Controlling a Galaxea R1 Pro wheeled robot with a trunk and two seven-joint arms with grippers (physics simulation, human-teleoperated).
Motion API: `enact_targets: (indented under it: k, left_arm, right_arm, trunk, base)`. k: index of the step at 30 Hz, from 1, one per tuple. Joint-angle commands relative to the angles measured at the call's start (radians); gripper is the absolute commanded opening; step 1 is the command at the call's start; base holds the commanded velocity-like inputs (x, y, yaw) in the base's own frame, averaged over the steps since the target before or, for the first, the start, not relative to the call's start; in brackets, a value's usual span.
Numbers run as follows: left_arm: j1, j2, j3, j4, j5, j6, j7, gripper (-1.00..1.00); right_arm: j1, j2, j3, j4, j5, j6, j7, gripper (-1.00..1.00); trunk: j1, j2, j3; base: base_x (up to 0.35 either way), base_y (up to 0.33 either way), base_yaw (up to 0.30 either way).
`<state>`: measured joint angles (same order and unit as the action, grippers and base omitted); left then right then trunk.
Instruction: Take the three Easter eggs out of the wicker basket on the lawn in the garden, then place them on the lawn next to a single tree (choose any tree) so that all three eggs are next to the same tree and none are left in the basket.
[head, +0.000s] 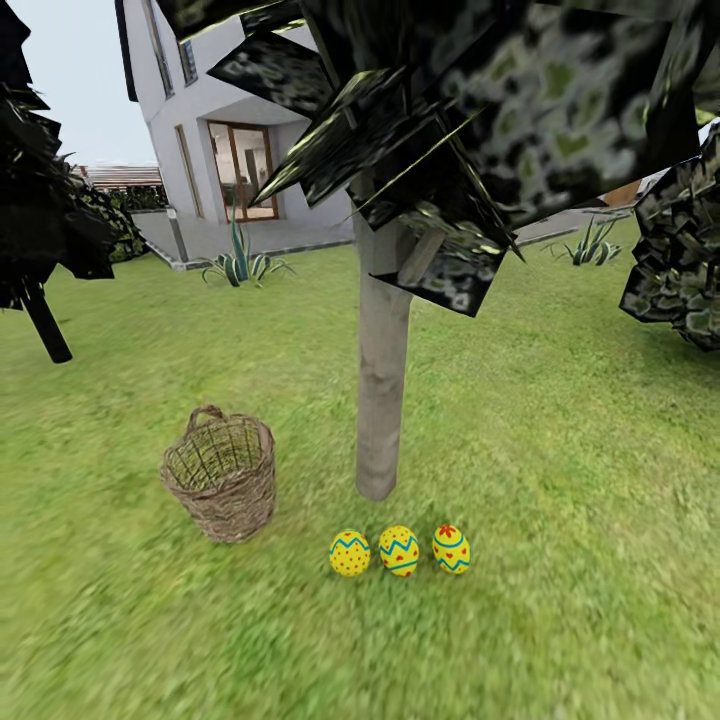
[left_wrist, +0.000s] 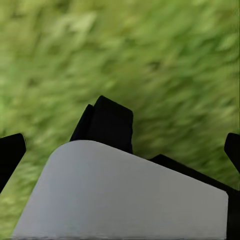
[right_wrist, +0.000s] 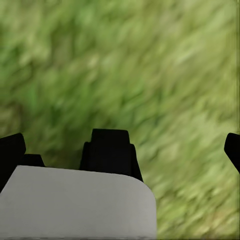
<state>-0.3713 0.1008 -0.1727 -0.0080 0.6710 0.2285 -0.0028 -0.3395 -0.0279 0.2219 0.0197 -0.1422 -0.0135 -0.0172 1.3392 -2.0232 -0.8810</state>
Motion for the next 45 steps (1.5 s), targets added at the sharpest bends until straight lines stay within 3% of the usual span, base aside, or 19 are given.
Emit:
enact_targets:
  k: [1, 10, 45]
  left_arm:
    - [0.000, 0.001, -0.008, 0.005, 0.010, 0.004, 0.000, 1.00]
    - [0.001, 0.011, -0.007, 0.021, 0.014, -0.083, 0.003, 1.00]
    - [0.012, 0.014, -0.007, 0.045, 0.015, -0.090, 0.010, 1.00]
  right_arm:
    - [-0.001, 0.000, 0.008, 0.002, -0.009, -0.002, -0.001, 1.00]
    - [-0.001, -0.001, 0.008, -0.003, -0.013, -0.002, -0.009, 1.00]
    - [0.000, -0.003, 0.008, 0.003, -0.019, -0.002, -0.009, 1.00]
  trunk:
    - [0.000, 0.000, -0.001]
    - [0.000, 0.000, -0.001]
    - [0.000, 0.000, -0.001]
  base:
    - [0.000, 0.000, 0.000]
    - [0.000, 0.000, 0.000]
    - [0.000, 0.000, 0.000]
